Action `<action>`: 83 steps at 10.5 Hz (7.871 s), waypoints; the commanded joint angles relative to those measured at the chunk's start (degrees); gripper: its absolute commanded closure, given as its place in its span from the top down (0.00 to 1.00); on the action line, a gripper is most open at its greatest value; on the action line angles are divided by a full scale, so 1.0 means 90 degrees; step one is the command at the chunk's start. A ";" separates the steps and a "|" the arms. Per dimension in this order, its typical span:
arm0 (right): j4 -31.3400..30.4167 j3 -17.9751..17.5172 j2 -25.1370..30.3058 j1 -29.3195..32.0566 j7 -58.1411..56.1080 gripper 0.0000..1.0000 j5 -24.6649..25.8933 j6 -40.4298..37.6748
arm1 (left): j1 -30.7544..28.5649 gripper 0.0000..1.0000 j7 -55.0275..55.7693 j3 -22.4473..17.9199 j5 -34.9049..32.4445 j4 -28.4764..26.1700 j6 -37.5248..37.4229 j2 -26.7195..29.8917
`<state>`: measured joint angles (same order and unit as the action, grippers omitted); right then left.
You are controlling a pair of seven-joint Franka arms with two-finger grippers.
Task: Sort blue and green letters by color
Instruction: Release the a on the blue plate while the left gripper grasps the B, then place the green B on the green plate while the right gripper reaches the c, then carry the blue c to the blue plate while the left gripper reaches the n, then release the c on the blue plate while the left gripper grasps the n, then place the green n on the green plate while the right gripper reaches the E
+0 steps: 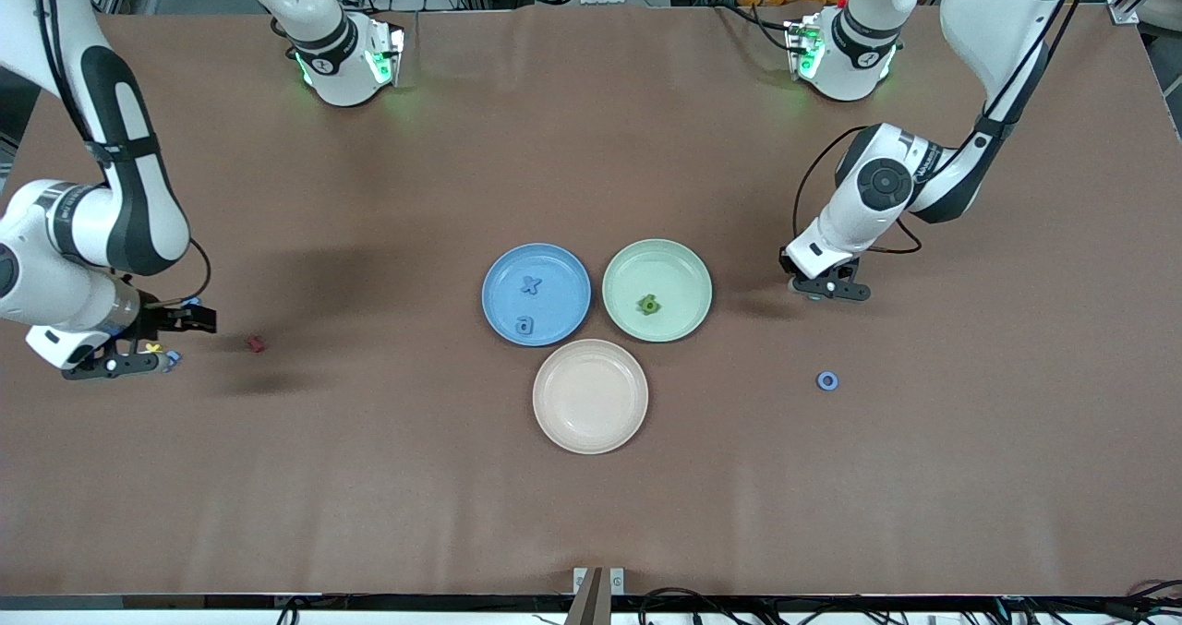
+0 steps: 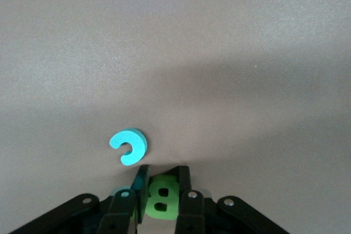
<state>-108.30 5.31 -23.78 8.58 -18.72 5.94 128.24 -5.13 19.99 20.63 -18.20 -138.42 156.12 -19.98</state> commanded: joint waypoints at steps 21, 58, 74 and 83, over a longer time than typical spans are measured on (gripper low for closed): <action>-0.2459 -0.0209 -0.0180 0.1449 -0.1484 0.34 0.0180 0.3563 | 0.0601 1.00 0.0768 0.0960 0.0469 0.2775 -0.3470 -0.0165; -0.0017 -0.0219 -0.0122 -0.2656 0.1112 1.00 -0.2164 0.0829 | -0.1695 0.47 -0.1176 0.1478 0.0381 -0.1232 -0.0628 0.0931; 0.1164 -0.0014 -0.1478 0.0794 -0.5195 1.00 -0.0699 0.0740 | -0.1695 0.00 -0.1128 0.1604 0.0459 -0.0832 -0.0637 0.0744; 0.1086 -0.0004 -0.1889 0.1009 -0.6239 1.00 -0.1334 0.1414 | 0.0099 0.00 0.1702 0.2240 0.0655 0.3960 -0.2425 -0.1537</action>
<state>-99.48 5.89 -39.76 16.16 -71.80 -5.23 139.88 -8.51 31.25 41.12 -12.03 -111.67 135.86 -26.13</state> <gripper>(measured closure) 0.000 0.744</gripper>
